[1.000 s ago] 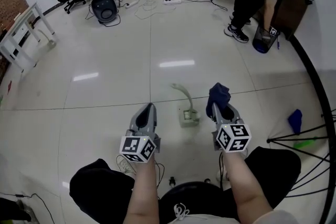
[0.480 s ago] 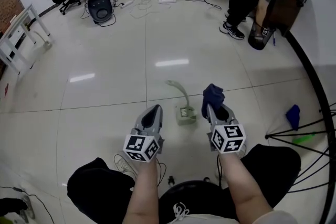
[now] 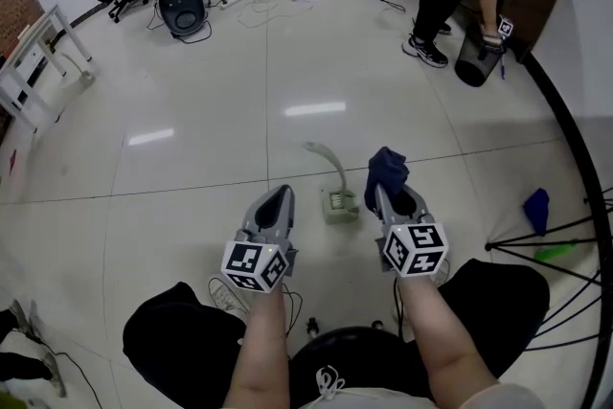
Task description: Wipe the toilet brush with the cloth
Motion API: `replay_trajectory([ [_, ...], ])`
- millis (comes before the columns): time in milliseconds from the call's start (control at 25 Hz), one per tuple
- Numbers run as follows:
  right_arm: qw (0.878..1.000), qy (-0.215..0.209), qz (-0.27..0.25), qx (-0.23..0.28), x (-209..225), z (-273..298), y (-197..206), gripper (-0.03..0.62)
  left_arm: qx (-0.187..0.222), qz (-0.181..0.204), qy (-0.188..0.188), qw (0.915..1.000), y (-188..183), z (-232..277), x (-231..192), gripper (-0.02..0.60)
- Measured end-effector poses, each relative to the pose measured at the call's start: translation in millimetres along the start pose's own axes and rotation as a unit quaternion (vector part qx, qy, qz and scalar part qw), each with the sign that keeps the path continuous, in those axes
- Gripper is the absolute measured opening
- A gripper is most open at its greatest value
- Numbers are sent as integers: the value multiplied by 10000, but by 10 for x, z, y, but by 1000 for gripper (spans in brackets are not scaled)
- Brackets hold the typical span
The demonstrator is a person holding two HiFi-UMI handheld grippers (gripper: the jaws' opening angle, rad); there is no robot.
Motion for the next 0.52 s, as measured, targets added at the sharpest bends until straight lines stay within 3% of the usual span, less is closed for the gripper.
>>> replay_trajectory([
  [520,9999,-69,-100,58,-34,34,-15,66,-18,65,190,9998,-2,117,109,6],
])
Point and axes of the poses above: the fingertips, and each gripper's own axes: z forward along the fingers, x to its right, y out of its underside, the point moved 7 cm from there along -z, backward along the fingers, and after that the axes turned 3 degrees about z, right-handed, at the moved point
